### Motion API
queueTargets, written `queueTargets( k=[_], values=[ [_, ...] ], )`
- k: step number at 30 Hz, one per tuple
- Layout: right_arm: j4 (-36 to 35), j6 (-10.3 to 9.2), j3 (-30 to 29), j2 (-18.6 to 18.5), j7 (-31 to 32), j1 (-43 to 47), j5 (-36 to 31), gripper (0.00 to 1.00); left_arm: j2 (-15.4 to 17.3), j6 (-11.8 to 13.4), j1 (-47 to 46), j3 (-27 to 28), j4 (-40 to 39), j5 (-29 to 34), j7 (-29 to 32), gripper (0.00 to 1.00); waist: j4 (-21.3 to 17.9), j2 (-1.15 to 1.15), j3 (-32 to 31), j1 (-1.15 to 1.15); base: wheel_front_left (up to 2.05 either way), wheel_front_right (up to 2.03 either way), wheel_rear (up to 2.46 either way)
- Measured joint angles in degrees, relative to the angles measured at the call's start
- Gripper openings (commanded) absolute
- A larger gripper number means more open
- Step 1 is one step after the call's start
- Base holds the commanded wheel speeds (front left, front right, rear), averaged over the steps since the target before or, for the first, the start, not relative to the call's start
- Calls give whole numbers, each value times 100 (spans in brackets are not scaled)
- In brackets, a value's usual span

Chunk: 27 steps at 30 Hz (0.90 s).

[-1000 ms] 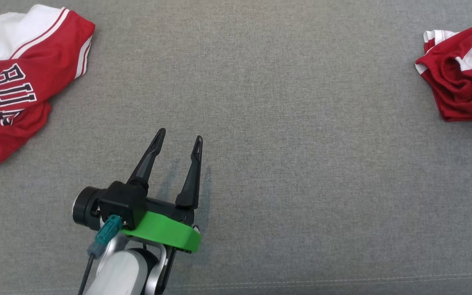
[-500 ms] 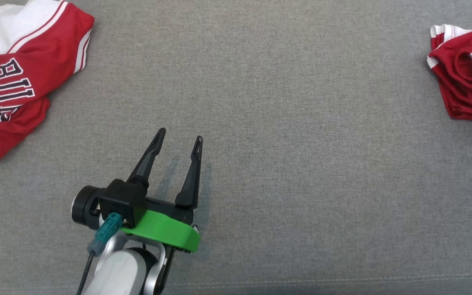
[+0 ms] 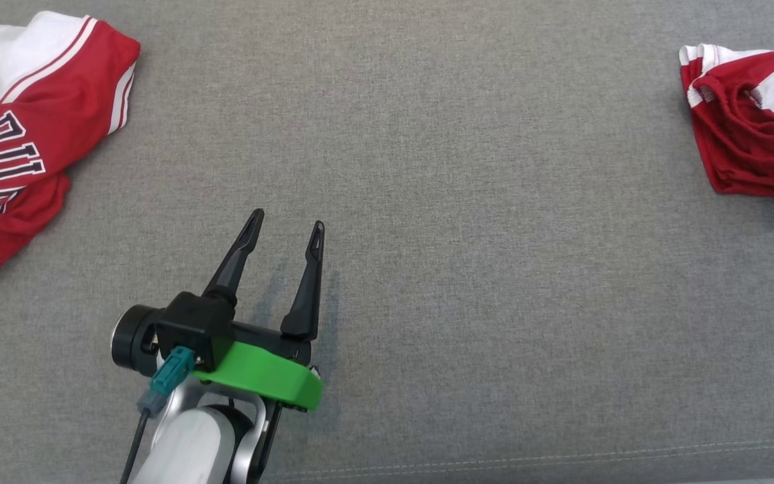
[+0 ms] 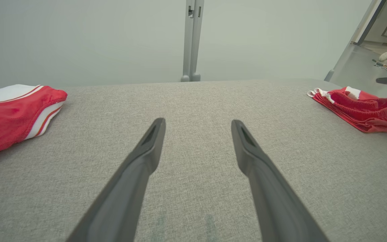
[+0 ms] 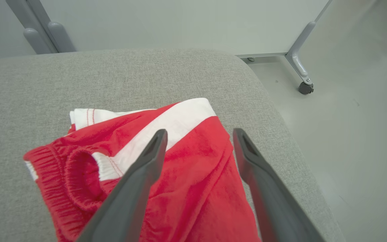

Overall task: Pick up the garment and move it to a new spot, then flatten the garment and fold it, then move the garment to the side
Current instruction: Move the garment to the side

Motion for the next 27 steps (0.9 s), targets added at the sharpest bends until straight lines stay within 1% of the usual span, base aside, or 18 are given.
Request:
queueTargets(
  k=[6, 8, 9, 11, 16, 19, 21, 27],
  values=[
    [-115, 8, -40, 159, -469, -4, 1, 100, -10, 0, 0, 74, 147, -43, -104, 100, -111, 0, -225, 0, 0, 0, 0],
    [-191, 57, -93, 308, -635, -4, 48, 100, -15, 1, 0, 136, 201, -85, -146, 100, -154, 0, -321, 0, 0, 0, 0],
    [-278, 62, -75, 454, -801, -4, 55, 100, -19, 1, 0, 208, 266, -137, -199, 100, -202, 0, -425, 0, 0, 0, 0],
    [-348, 111, -34, 570, -920, -4, 23, 100, -22, 1, 3, 281, 374, -202, -214, 100, -255, 0, -536, 0, 0, 0, 0],
    [-467, 214, -37, 845, -971, 31, 42, 100, -36, 2, 55, 483, 583, -324, -303, 100, -397, 0, -845, 0, 0, 0, 0],
    [-511, 237, -4, 926, -1010, 93, 26, 100, -37, 3, 126, 567, 672, -355, -334, 100, -452, 0, -979, 0, 0, 0, 0],
    [-601, 313, -18, 1029, -1042, 277, 31, 100, -43, 8, 274, 668, 789, -382, -355, 100, -528, 0, -1185, 0, 0, 0, 0],
    [-848, 312, 4, 1195, -1079, 543, -55, 100, -56, 10, 545, 823, 948, -454, -424, 100, -632, 0, -1526, 0, 0, 0, 0]
  ],
)
